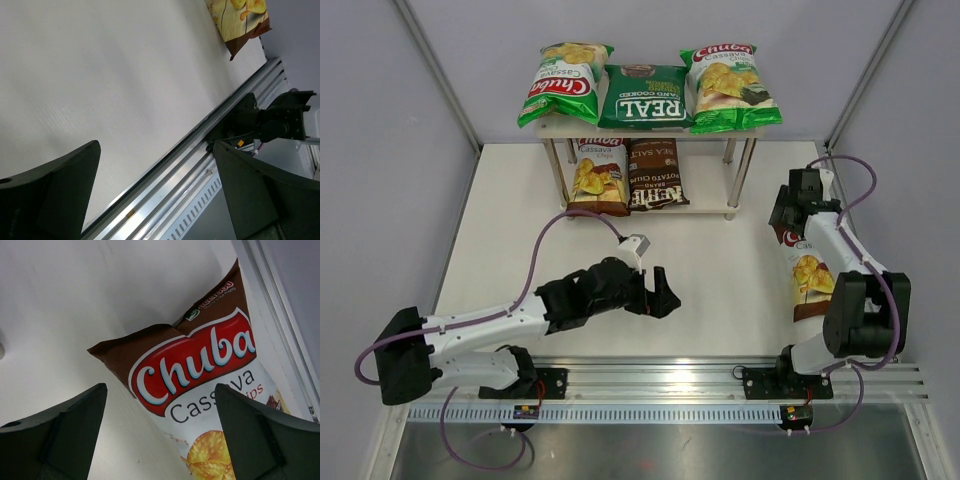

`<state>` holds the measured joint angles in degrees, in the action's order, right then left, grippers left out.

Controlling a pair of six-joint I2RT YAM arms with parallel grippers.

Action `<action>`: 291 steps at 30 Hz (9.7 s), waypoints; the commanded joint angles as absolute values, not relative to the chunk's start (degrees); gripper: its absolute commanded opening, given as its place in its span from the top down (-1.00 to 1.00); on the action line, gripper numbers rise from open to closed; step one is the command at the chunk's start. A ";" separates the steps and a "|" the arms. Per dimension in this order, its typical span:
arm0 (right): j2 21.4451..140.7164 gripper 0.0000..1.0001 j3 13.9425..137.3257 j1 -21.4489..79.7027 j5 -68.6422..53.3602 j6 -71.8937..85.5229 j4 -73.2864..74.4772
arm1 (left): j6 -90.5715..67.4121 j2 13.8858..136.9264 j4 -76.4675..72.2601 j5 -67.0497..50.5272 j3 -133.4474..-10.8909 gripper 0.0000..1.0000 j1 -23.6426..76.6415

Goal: Place and organize the chips bags onto the shelf

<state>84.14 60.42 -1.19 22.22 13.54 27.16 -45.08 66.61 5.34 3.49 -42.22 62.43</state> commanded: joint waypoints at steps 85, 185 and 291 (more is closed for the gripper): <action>75.33 1.00 71.37 66.09 31.83 29.98 23.23 | -26.97 32.98 -0.20 26.37 -26.19 -0.98 63.46; 46.32 -0.99 45.89 21.72 -45.83 55.44 -11.63 | -44.64 6.07 -21.76 -3.33 -23.04 0.93 62.75; 84.63 0.85 34.18 28.65 40.84 71.02 -69.61 | -24.70 8.00 43.77 28.13 -45.70 -0.98 62.40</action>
<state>83.74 30.22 27.22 28.36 72.60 -60.29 -25.89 9.32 45.36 29.06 -46.19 62.39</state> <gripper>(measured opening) 0.330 0.988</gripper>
